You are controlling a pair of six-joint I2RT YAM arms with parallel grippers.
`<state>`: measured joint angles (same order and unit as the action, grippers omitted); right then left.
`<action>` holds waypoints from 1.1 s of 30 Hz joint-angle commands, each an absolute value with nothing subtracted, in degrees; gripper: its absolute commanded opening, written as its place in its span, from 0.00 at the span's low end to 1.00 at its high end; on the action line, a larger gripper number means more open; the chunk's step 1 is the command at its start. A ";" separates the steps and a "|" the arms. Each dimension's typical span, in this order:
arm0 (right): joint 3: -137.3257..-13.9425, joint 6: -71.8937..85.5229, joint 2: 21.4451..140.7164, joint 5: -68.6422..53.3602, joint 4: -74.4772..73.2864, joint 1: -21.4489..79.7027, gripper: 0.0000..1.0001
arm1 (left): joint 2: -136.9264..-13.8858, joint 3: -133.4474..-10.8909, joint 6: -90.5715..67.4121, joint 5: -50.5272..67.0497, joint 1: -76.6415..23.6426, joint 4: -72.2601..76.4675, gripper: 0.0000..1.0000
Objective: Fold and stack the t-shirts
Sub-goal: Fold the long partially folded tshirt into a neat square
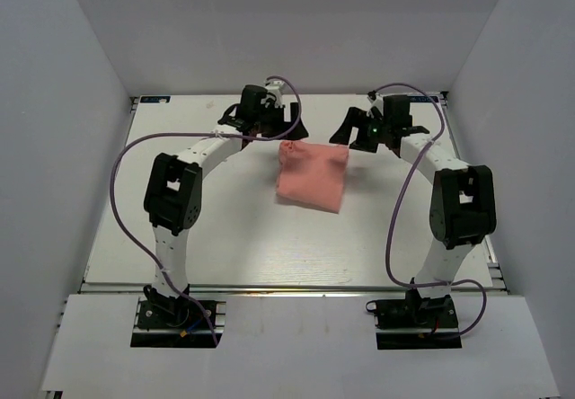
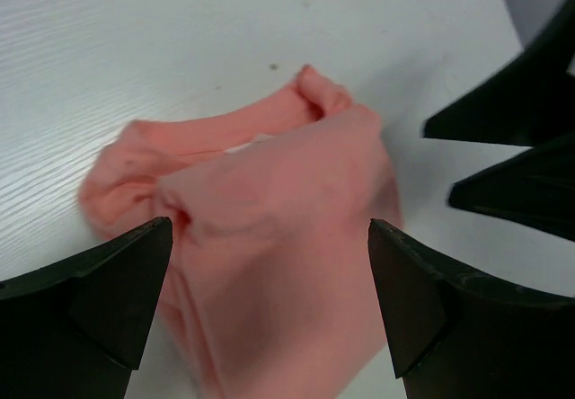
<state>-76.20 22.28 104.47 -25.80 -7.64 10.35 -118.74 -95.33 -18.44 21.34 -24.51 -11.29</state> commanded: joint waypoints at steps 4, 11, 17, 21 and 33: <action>-75.41 27.33 106.42 -36.64 1.56 10.55 0.90 | -121.98 -100.01 -17.93 31.37 -26.63 -6.59 1.00; -76.99 34.88 116.52 -42.01 10.00 9.58 0.90 | -130.07 -103.71 -17.93 29.97 -26.10 -8.36 1.00; -76.55 37.70 123.74 -42.10 15.63 8.88 0.90 | -135.43 -100.90 -19.42 31.82 -25.58 -7.29 1.00; -75.24 37.44 126.03 -40.70 16.44 8.96 0.90 | -136.67 -99.67 -19.95 29.37 -24.96 -7.82 1.00; -75.51 27.61 111.81 -36.31 8.44 9.23 0.90 | -125.89 -102.74 -15.21 23.12 -24.96 -11.95 1.00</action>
